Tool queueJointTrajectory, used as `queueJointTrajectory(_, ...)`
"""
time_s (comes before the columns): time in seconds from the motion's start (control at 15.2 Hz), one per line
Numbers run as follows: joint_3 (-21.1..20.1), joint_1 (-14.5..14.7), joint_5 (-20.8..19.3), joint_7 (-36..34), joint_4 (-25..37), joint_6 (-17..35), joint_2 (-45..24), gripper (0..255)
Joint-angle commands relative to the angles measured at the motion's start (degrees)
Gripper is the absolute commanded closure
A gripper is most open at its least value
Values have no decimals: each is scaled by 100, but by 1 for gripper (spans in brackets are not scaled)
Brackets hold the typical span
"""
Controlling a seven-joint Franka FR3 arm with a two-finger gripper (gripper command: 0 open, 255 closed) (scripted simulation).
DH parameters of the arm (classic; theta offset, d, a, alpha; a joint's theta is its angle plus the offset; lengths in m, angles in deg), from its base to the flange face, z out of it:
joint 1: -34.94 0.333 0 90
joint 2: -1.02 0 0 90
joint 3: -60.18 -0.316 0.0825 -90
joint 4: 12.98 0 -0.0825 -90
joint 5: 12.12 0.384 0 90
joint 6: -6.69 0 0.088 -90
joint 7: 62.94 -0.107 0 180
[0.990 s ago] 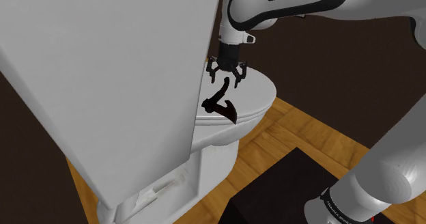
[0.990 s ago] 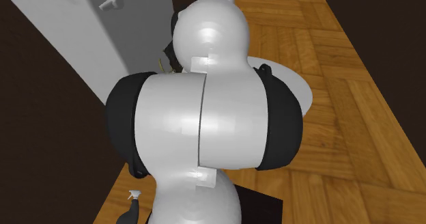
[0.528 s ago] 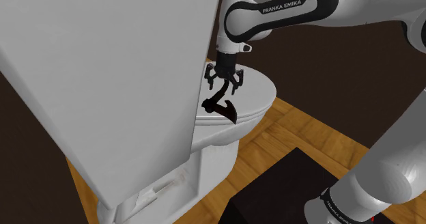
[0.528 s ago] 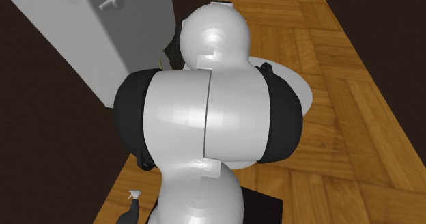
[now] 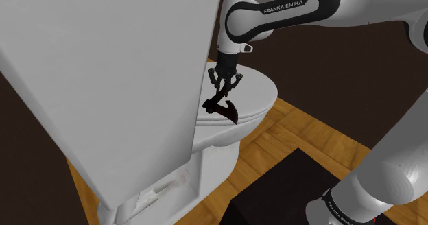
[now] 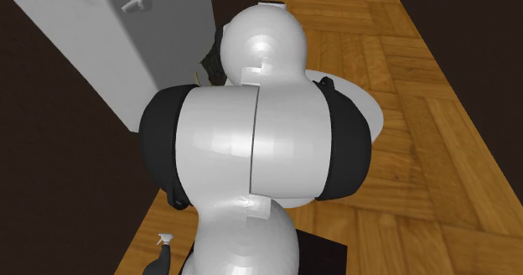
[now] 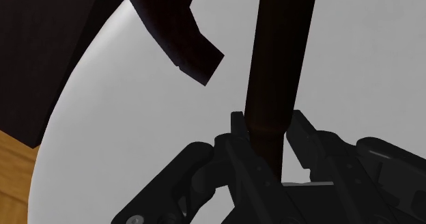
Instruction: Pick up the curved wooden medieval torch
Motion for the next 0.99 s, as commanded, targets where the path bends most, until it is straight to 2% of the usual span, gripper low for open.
queueJointTrajectory(0.0, 0, 1, -3, -4, -16, -1, -24, 255)
queueJointTrajectory(0.92, 5, -21, 80, 38, 754, -983, 203, 255)
